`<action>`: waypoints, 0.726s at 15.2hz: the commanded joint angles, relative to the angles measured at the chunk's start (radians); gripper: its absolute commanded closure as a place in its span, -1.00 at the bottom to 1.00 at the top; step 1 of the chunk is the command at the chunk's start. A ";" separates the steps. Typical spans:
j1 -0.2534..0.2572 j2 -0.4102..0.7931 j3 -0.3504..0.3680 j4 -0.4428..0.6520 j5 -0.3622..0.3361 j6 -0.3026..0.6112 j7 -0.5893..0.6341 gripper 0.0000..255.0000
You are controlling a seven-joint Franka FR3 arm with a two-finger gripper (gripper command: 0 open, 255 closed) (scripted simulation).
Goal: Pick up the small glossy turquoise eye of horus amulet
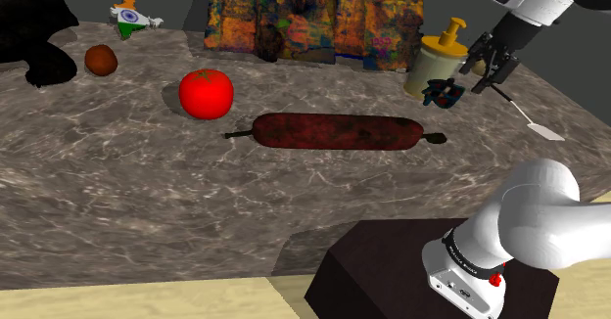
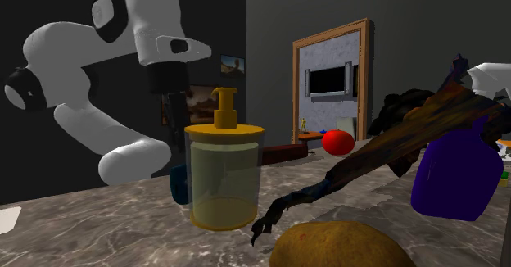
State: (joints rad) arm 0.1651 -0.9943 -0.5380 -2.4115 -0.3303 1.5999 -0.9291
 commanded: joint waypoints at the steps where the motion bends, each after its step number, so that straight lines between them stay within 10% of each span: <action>1: 0.045 0.020 -0.088 0.028 -0.042 0.029 -0.137 -1.00; 11: 0.037 0.002 -0.143 -0.068 -0.087 0.116 -0.155 -1.00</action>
State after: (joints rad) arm 0.1978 -1.0083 -0.6548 -2.3890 -0.4089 1.7239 -1.0755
